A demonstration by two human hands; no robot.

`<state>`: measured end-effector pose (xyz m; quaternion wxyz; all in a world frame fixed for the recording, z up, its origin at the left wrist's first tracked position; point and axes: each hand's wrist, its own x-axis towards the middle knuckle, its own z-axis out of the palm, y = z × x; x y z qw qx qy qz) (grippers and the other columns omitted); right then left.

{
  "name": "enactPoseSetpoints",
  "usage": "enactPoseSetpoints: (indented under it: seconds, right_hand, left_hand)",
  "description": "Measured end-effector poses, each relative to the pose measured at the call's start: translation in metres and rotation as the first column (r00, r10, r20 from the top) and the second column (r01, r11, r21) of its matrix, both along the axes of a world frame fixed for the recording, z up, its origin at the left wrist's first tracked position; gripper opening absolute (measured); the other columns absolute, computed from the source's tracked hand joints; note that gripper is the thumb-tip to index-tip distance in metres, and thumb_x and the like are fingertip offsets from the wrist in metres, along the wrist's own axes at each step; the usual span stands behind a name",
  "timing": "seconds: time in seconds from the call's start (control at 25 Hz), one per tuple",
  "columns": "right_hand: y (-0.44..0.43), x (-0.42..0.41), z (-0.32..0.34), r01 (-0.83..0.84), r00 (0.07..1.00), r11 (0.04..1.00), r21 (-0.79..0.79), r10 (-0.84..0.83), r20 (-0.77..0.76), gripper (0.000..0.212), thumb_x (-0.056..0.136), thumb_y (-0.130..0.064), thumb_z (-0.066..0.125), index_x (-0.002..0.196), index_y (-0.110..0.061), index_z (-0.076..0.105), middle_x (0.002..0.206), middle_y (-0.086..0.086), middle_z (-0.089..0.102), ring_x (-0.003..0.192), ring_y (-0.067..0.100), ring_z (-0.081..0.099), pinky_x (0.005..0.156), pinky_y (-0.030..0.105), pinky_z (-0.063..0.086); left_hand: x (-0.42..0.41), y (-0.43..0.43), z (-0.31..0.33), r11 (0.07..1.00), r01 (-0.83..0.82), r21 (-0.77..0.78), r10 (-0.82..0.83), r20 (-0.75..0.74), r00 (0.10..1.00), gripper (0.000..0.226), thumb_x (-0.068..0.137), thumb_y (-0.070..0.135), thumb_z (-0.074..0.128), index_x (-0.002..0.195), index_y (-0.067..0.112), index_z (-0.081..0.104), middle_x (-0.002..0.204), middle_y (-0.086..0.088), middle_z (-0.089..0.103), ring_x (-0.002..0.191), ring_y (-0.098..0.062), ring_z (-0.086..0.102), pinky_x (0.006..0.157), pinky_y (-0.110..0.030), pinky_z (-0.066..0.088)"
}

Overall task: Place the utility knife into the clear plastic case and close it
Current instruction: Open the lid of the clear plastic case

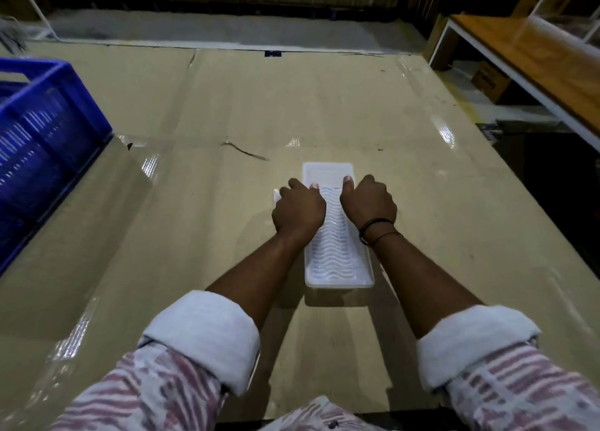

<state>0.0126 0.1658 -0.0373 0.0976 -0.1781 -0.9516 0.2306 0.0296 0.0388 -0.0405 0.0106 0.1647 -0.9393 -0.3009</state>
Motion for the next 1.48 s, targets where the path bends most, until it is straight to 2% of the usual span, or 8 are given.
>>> enactPoseSetpoints:
  seconds: [0.24, 0.44, 0.64, 0.76, 0.96, 1.16, 1.28, 1.48]
  right_hand:
    - [-0.007, 0.015, -0.010, 0.047, 0.999, 0.999, 0.003, -0.047, 0.017, 0.054, 0.098, -0.050, 0.037, 0.111, -0.004, 0.063, 0.114, 0.021, 0.067, 0.103, 0.043, 0.064, 0.080, 0.042, 0.048]
    - [-0.010, 0.021, -0.007, 0.049, 0.995, 0.999, 0.004, -0.049, -0.088, 0.048, 0.098, -0.045, 0.040, 0.107, -0.003, 0.061, 0.111, 0.020, 0.065, 0.099, 0.044, 0.064, 0.078, 0.042, 0.048]
    - [-0.011, 0.030, 0.002, -0.041, 0.991, 0.992, 0.123, 0.056, -0.118, 0.036, 0.097, -0.036, 0.047, 0.110, -0.004, 0.057, 0.111, 0.017, 0.063, 0.097, 0.042, 0.064, 0.071, 0.040, 0.047]
    - [-0.008, 0.043, 0.001, -0.118, 0.987, 0.976, 0.180, 0.136, -0.090, 0.042, 0.095, -0.040, 0.050, 0.118, -0.005, 0.050, 0.115, 0.017, 0.058, 0.099, 0.040, 0.062, 0.066, 0.037, 0.041]
    - [-0.002, 0.069, -0.012, -0.136, 0.991, 0.988, 0.072, 0.136, 0.004, 0.044, 0.097, -0.047, 0.041, 0.116, -0.008, 0.046, 0.111, 0.020, 0.064, 0.092, 0.043, 0.064, 0.066, 0.038, 0.040]
    - [-0.011, 0.079, -0.009, -0.132, 0.986, 0.984, 0.123, 0.143, -0.081, 0.038, 0.099, -0.042, 0.042, 0.112, -0.006, 0.048, 0.102, 0.019, 0.062, 0.081, 0.043, 0.065, 0.059, 0.035, 0.036]
    - [-0.011, 0.086, -0.006, -0.148, 0.971, 0.972, 0.180, 0.177, -0.160, 0.036, 0.098, -0.040, 0.045, 0.108, -0.006, 0.050, 0.097, 0.016, 0.060, 0.071, 0.039, 0.064, 0.052, 0.032, 0.035]
    - [-0.014, 0.089, 0.008, -0.275, 0.956, 0.891, 0.362, 0.294, 0.001, 0.044, 0.094, -0.039, 0.049, 0.124, -0.006, 0.049, 0.122, 0.020, 0.050, 0.100, 0.038, 0.055, 0.072, 0.042, 0.049]
  left_hand:
    - [0.018, 0.003, -0.008, 0.988, 0.022, -0.153, -0.047, -0.160, 0.986, 0.042, 0.109, 0.038, 0.037, 0.124, 0.003, 0.054, 0.124, -0.014, 0.060, 0.103, -0.036, 0.069, 0.070, -0.042, 0.049]
    - [0.022, 0.002, -0.010, 0.990, -0.006, -0.138, -0.024, -0.215, 0.976, 0.035, 0.109, 0.032, 0.037, 0.119, 0.005, 0.057, 0.120, -0.011, 0.060, 0.096, -0.033, 0.070, 0.063, -0.036, 0.037]
    - [0.027, -0.006, -0.001, 0.993, -0.002, 0.117, 0.026, -0.200, 0.979, 0.031, 0.107, 0.030, 0.040, 0.121, 0.012, 0.060, 0.124, -0.008, 0.062, 0.107, -0.035, 0.066, 0.083, -0.042, 0.050]
    - [0.037, -0.021, 0.004, 0.978, 0.008, 0.211, 0.021, -0.132, 0.991, 0.033, 0.105, 0.035, 0.043, 0.120, 0.015, 0.064, 0.129, -0.009, 0.066, 0.113, -0.034, 0.066, 0.092, -0.042, 0.053]
    - [0.068, -0.015, -0.001, 0.990, 0.108, 0.091, -0.108, 0.000, 0.994, 0.046, 0.106, 0.045, 0.040, 0.133, 0.008, 0.048, 0.132, -0.018, 0.061, 0.112, -0.039, 0.066, 0.085, -0.043, 0.052]
    - [0.081, -0.007, -0.008, 0.984, 0.160, -0.080, -0.170, -0.146, 0.975, 0.038, 0.107, 0.039, 0.041, 0.126, 0.007, 0.047, 0.125, -0.015, 0.059, 0.096, -0.033, 0.069, 0.064, -0.033, 0.040]
    - [0.086, -0.009, -0.008, 0.988, 0.146, 0.051, -0.129, -0.240, 0.962, 0.038, 0.106, 0.040, 0.044, 0.128, 0.010, 0.049, 0.127, -0.011, 0.060, 0.095, -0.031, 0.070, 0.067, -0.031, 0.041]
    - [0.076, -0.019, -0.002, 0.950, 0.149, 0.275, -0.122, -0.111, 0.986, 0.036, 0.106, 0.036, 0.045, 0.133, 0.014, 0.055, 0.132, -0.008, 0.066, 0.113, -0.030, 0.066, 0.086, -0.038, 0.050]
